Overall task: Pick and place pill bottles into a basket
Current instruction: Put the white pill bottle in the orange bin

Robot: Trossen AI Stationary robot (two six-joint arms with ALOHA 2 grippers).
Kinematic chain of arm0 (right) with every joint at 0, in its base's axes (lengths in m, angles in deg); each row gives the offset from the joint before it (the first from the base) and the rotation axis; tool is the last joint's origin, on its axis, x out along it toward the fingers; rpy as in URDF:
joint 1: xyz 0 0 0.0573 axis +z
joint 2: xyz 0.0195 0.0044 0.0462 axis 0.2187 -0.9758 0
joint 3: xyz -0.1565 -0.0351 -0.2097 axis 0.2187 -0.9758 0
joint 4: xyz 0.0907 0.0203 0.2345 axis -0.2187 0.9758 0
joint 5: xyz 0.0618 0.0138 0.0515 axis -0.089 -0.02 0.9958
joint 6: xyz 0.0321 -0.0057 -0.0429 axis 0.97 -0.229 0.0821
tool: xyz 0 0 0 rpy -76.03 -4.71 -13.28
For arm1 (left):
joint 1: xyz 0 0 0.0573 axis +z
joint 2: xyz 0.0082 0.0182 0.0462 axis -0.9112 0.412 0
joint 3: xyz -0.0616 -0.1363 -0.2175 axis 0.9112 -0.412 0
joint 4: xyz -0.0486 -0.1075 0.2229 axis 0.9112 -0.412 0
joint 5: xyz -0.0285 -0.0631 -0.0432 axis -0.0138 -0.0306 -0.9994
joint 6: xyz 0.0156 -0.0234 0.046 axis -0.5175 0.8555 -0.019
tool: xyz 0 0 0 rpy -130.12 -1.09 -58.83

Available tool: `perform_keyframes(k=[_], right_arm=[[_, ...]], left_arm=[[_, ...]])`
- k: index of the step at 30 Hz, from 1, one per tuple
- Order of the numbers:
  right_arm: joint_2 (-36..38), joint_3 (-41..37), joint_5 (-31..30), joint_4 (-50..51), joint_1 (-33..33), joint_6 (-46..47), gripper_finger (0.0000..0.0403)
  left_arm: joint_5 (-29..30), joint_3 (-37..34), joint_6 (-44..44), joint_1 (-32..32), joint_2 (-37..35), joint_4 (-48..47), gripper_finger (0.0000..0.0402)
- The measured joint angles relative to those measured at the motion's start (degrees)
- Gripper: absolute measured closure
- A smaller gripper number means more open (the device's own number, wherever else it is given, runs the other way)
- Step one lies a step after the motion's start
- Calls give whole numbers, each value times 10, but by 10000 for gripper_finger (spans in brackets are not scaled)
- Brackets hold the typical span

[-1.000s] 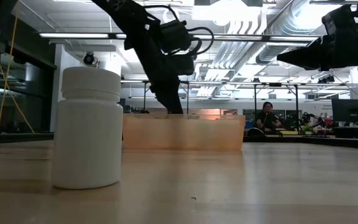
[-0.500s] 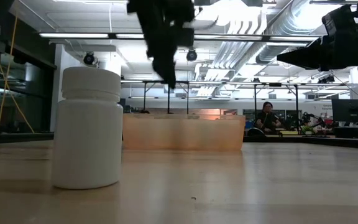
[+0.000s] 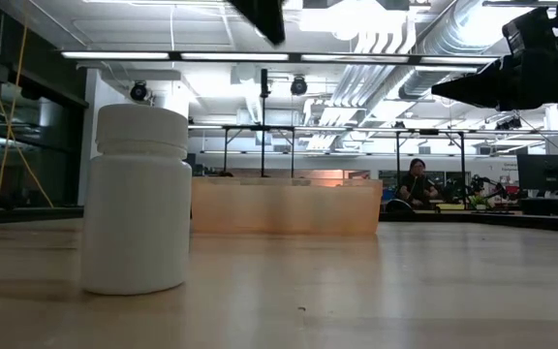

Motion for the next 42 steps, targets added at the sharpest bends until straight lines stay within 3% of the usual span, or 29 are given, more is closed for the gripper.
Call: perform_keyframes(k=[5,12,20,29,37,42], right_arm=[[0,0,1,0,0,1,402],[-4,1,3,-5,0,2,402],[-4,1,2,-4,0,3,402],[-4,1,2,-4,0,3,402],[-4,1,2,-4,0,3,402],[-3,1,2,-4,0,4,402]], left_arm=[[16,1,66,-69,25,61,124],[35,0,116,-101,66,63,60],[-34,0,159,-101,116,59,19],[-55,-1,198,-101,143,28,35],[-98,0,214,-102,142,-19,77],[-89,0,210,-101,142,-7,100]])
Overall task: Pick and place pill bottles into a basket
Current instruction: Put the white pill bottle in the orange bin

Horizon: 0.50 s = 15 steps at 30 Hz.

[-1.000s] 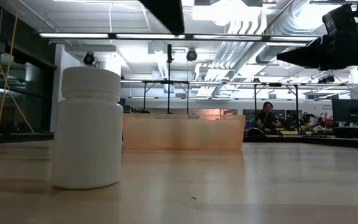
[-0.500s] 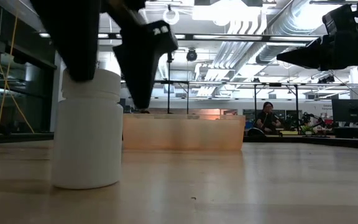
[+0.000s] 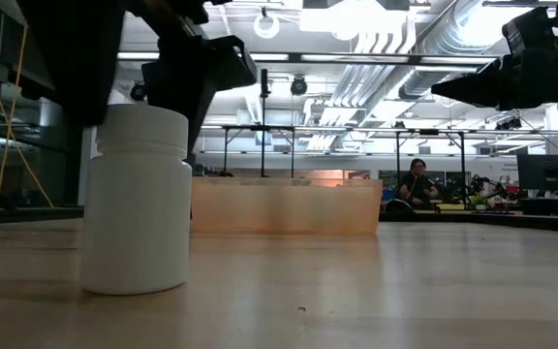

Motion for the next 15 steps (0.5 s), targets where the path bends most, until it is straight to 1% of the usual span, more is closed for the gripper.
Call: perform_keyframes(k=[5,11,15], right_arm=[[0,0,0,0,0,0,402],[0,0,0,0,0,0,402],[0,0,0,0,0,0,402]], left_arm=[[14,0,-5,0,0,-1,110],[15,0,-10,0,0,-1,110],[29,0,-22,0,0,2,110]])
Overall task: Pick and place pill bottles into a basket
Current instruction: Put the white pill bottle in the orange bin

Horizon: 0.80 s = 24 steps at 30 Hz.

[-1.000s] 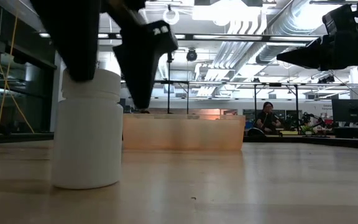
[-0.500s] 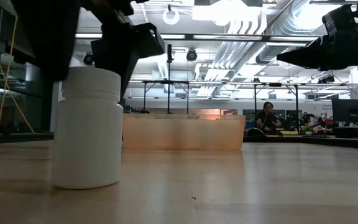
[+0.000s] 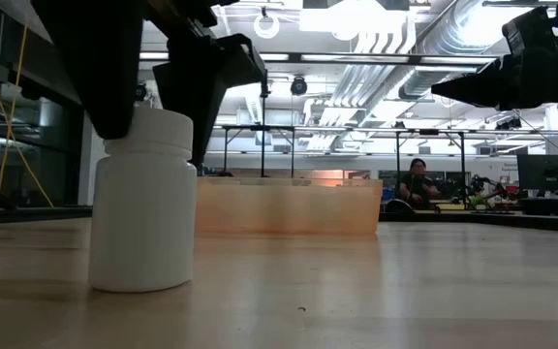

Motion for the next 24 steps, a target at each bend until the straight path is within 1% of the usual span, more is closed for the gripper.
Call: perform_keyframes(k=[2,5,8,10,19,24], right_arm=[[0,0,0,0,0,0,402],[0,0,0,0,0,0,402],[0,0,0,0,0,0,402],[0,0,0,0,0,0,402],[0,0,0,0,0,0,402],[0,0,0,0,0,0,402]], left_arm=[[-1,-10,-4,0,-1,22,110],[-34,-36,-6,0,-1,44,110],[-35,-53,-8,0,-1,55,110],[-26,-62,-8,1,-1,49,110],[-21,-64,-8,4,-1,56,110],[-38,-60,-9,4,-1,56,110]])
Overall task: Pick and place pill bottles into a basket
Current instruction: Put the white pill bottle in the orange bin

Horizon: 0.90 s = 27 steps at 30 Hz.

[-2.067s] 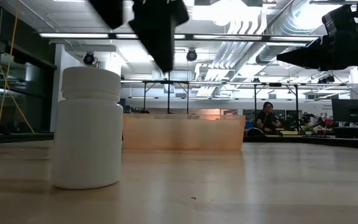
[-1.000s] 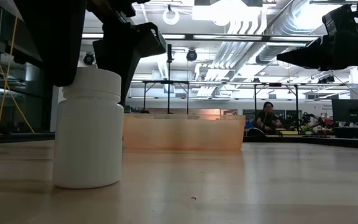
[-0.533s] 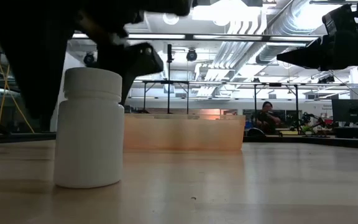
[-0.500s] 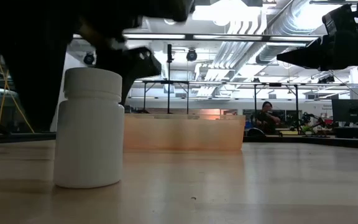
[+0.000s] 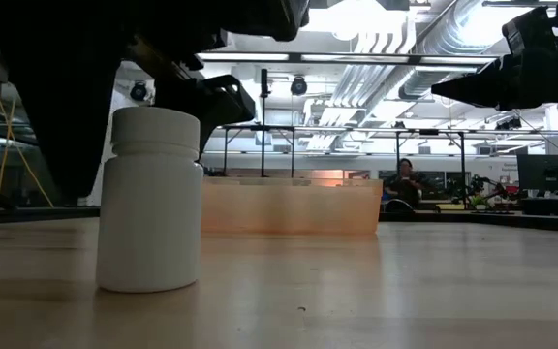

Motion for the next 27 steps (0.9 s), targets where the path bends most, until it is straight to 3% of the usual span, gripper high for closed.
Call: perform_keyframes(k=[15,23,27], right_arm=[[0,0,0,0,0,0,402],[0,0,0,0,0,0,402],[0,0,0,0,0,0,402]], left_arm=[[-2,1,-9,0,0,30,113],[0,1,-51,0,0,30,189],[12,2,-61,2,0,25,191]])
